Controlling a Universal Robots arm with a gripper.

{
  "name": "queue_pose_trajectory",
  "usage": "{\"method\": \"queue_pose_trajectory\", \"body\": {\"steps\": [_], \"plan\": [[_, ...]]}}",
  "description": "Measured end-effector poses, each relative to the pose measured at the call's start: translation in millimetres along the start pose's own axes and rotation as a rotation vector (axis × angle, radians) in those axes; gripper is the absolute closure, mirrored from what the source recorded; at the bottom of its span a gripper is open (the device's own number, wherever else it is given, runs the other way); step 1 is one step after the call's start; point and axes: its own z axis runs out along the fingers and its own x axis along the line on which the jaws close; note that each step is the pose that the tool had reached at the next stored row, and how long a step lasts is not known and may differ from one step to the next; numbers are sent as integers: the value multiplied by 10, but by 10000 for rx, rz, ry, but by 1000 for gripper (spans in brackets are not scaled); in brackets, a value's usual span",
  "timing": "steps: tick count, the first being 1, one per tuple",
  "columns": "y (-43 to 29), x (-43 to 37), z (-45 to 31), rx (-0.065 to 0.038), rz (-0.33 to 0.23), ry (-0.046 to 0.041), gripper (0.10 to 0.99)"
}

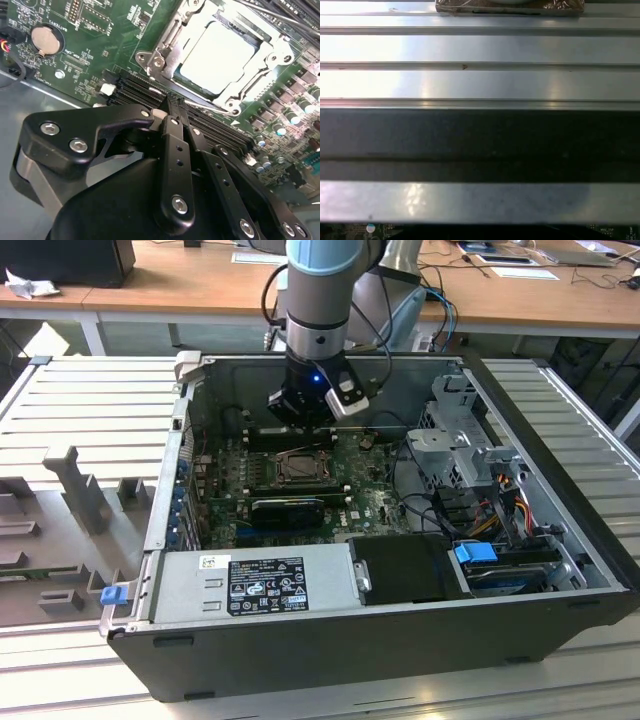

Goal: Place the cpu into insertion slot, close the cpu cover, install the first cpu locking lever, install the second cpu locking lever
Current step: 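Install the first cpu locking lever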

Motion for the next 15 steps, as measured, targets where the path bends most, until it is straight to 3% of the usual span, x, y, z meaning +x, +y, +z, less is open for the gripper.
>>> {"method": "queue_pose_trajectory", "body": {"steps": [15], "plan": [[-2, -45, 67, 13, -106, 9, 980]]}}
